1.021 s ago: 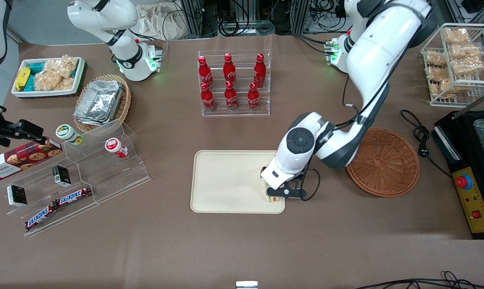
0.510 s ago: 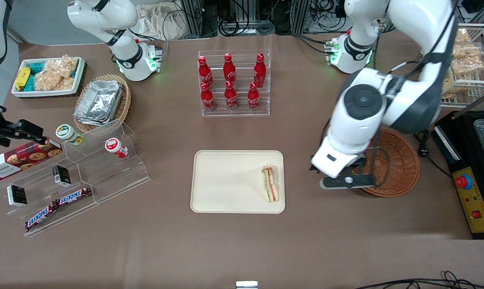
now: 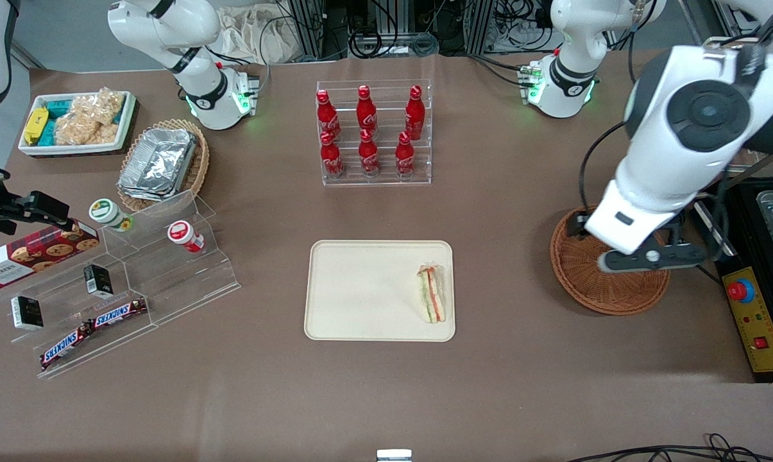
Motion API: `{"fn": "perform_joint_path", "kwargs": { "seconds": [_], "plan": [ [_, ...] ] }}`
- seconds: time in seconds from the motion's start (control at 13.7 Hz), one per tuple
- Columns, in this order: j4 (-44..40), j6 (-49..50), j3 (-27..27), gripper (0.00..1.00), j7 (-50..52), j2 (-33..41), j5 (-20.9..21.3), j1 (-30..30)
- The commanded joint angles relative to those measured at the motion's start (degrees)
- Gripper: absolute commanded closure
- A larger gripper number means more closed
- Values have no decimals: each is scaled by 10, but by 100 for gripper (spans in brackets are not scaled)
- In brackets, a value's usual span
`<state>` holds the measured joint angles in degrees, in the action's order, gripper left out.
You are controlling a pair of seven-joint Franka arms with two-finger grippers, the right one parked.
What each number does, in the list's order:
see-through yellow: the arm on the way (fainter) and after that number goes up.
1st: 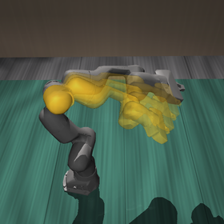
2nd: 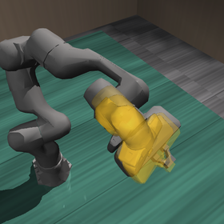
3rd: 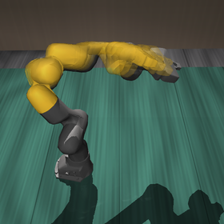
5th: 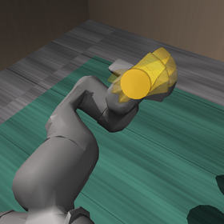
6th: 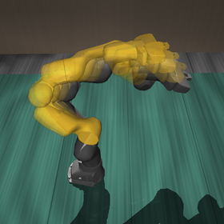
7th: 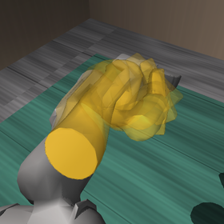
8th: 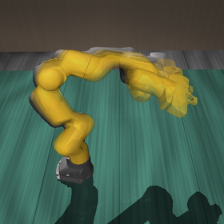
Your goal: Place sandwich from basket to tray
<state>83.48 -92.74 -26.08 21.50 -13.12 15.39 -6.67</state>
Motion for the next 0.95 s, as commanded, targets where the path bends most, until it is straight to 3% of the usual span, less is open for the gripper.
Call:
{"fn": "perform_joint_path", "kwargs": {
  "seconds": [0.0,0.29,0.44,0.66,0.88],
  "plan": [
    [14,24,1,1,-63,45,-40,-45],
    [17,41,9,1,-73,56,-57,-68],
    [18,47,84,1,-77,66,-61,-12],
    [24,49,203,0,-140,85,-105,52],
    [23,53,227,0,-155,85,-117,69]
  ]
}}
